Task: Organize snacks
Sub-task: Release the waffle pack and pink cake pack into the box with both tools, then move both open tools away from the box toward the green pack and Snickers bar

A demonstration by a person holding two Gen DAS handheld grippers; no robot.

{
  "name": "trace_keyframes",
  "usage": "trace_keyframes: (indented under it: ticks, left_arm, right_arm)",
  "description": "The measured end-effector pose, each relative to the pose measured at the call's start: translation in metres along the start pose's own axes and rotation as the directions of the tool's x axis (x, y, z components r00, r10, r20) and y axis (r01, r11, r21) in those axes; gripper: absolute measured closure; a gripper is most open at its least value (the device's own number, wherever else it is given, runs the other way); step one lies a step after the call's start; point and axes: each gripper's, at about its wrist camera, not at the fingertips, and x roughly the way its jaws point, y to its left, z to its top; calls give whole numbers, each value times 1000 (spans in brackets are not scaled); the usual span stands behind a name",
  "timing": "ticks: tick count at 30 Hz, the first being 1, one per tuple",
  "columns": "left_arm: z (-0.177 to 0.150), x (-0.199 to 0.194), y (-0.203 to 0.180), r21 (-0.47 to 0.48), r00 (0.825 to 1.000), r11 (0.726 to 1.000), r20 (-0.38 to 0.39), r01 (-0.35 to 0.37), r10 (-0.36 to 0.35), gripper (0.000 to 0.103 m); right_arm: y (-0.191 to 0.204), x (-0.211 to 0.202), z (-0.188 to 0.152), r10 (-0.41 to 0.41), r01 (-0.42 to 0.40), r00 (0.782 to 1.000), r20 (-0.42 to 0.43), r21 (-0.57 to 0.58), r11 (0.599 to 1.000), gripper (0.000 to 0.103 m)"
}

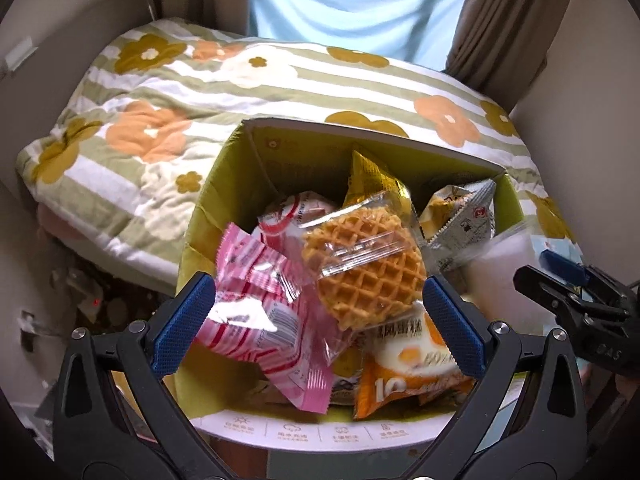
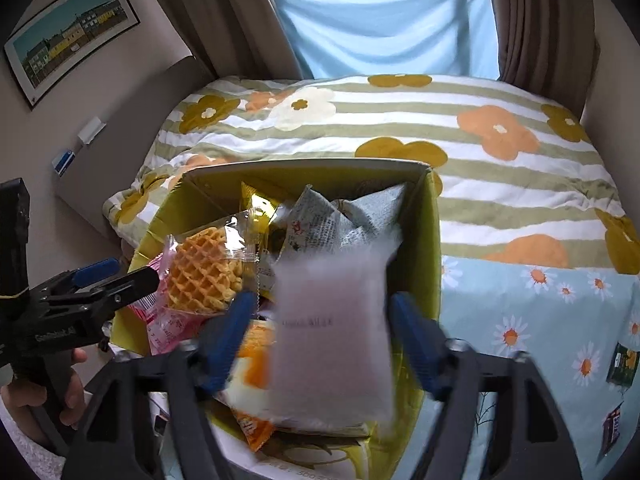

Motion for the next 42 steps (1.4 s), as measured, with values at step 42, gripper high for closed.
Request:
trace_keyframes:
  ticks: [42]
  left_arm:
    - [-24, -37, -156, 238, 980, 954, 31, 183, -196, 0]
  right_arm:
    - [-96, -131, -68, -221, 200, 966, 135, 151, 968, 2]
